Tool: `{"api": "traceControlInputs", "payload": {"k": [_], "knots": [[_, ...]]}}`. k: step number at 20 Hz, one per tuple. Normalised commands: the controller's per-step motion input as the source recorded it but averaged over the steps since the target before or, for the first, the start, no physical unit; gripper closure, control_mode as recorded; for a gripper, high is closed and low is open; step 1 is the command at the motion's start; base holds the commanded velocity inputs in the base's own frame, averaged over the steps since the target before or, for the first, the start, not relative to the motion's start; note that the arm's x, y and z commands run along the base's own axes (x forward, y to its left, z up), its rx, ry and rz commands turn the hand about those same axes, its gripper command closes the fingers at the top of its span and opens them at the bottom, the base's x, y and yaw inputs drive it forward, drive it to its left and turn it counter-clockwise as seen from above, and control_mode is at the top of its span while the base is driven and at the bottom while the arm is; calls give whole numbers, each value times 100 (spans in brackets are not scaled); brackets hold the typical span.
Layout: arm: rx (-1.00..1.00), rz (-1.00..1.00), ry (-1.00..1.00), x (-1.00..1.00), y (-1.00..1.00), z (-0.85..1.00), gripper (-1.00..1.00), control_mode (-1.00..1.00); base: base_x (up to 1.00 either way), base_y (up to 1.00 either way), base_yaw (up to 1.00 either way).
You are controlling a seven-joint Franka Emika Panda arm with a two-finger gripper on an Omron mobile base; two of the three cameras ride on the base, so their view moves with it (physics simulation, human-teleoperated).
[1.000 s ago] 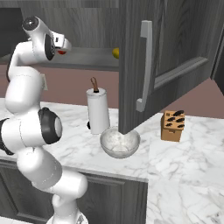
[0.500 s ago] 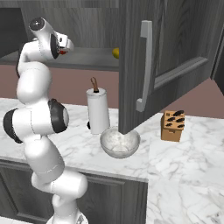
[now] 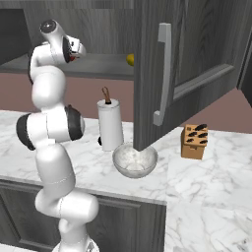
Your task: Open the cabinet. Pick the apple and orange from the cabinet and place them into the bowl. Then close the cabinet.
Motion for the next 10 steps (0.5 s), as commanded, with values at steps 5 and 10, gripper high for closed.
{"api": "traceControlInputs", "payload": {"k": [5, 10], "knots": [[0, 0, 6, 34, 14, -12, -100, -100, 0, 0, 0], [0, 0, 4, 37, 12, -14, 100, -100, 0, 0, 0]]}}
